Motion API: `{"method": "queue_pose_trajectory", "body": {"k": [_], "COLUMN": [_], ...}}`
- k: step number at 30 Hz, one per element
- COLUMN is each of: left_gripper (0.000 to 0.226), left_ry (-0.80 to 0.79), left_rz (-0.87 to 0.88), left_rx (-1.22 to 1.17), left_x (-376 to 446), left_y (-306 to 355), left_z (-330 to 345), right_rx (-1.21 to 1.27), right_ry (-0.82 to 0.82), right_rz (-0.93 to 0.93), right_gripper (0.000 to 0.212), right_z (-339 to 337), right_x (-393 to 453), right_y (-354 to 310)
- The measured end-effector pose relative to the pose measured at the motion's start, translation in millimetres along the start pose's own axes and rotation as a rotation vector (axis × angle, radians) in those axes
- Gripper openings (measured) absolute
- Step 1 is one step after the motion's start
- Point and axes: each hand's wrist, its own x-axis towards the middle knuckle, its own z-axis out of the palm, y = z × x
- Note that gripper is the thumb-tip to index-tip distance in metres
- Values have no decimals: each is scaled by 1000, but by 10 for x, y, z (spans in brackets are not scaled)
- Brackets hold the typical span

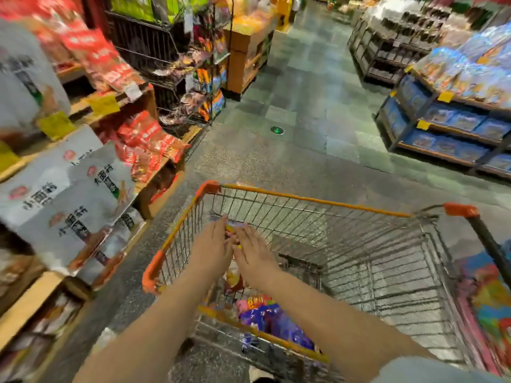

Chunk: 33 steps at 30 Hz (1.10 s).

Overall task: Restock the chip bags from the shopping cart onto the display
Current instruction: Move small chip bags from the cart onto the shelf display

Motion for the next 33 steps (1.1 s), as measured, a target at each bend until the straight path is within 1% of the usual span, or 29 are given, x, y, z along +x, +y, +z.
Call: {"method": "queue_pose_trajectory", "body": {"k": [2,3,6,11,13,17,20,23,26,28,30,31,33], "left_gripper": [65,65,58,61,61,63,67,70,74,74,75,76,76], "left_ry": [25,30,28,20,-3,-101,-149,-194,-291,-290,-256,-231,-163], "left_rz": [-17,-29,-77,-156,-179,-253,-331,-292,-246,-226,-229,-236,-255], "left_rx": [25,47,72,141,178,233,187,215,290,343,335,326,287], "left_x": [134,225,524,962,1130,1374,1480,1704,2035,2271,2426,2460,2456], "left_y": [26,21,-38,-285,-471,-856,-1052,-1095,-1145,-1206,-1279,-1325,-1425], "left_z": [79,136,337,773,954,1300,1542,1629,1580,1569,1592,1611,1671], "right_rx": [10,0,-61,-132,-127,-108,-102,-130,-171,-180,-172,-184,-228], "right_ry": [-23,-46,-107,-197,-200,-150,-120,-124,-81,51,194,230,200], "right_rz": [-49,-68,-116,-118,-93,-2,19,28,-30,-74,-96,-96,-49], "right_gripper": [55,56,57,59,59,60,61,62,60,56,56,56,53], "right_z": [-53,-78,-90,176,336,631,844,1066,1212,1250,1290,1299,1311], "right_x": [165,261,586,1185,1454,1892,2078,2268,2470,2609,2750,2806,2862], "right_y": [155,243,523,953,1127,1457,1660,1825,1850,1851,1905,1940,2034]}}
